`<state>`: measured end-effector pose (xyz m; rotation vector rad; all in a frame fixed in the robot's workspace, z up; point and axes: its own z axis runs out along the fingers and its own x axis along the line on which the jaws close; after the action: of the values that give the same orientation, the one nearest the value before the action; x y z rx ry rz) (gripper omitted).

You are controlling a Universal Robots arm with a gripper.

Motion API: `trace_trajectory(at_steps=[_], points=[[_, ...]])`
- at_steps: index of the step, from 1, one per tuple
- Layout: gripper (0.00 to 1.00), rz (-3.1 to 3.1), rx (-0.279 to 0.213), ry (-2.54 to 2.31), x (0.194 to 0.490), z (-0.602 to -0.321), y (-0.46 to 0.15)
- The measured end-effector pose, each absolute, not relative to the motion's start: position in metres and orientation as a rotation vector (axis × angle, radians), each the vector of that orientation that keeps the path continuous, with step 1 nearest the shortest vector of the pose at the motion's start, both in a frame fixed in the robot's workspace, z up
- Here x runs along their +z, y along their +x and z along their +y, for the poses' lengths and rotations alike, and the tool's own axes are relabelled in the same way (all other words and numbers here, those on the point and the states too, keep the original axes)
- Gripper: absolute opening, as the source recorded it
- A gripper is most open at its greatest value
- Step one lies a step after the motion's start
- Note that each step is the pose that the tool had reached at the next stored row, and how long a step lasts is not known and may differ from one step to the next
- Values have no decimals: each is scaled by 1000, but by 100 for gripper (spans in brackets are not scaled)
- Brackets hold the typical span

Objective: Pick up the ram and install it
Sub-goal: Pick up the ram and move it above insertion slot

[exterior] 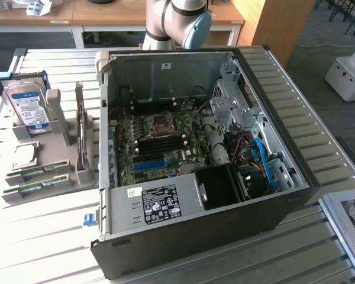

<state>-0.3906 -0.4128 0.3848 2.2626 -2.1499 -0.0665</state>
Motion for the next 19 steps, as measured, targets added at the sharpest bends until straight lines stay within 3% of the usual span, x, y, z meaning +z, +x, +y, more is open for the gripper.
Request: trace_trajectory(at_steps=[19], points=[[10, -2071, -65, 2333, 384, -414, -391]])
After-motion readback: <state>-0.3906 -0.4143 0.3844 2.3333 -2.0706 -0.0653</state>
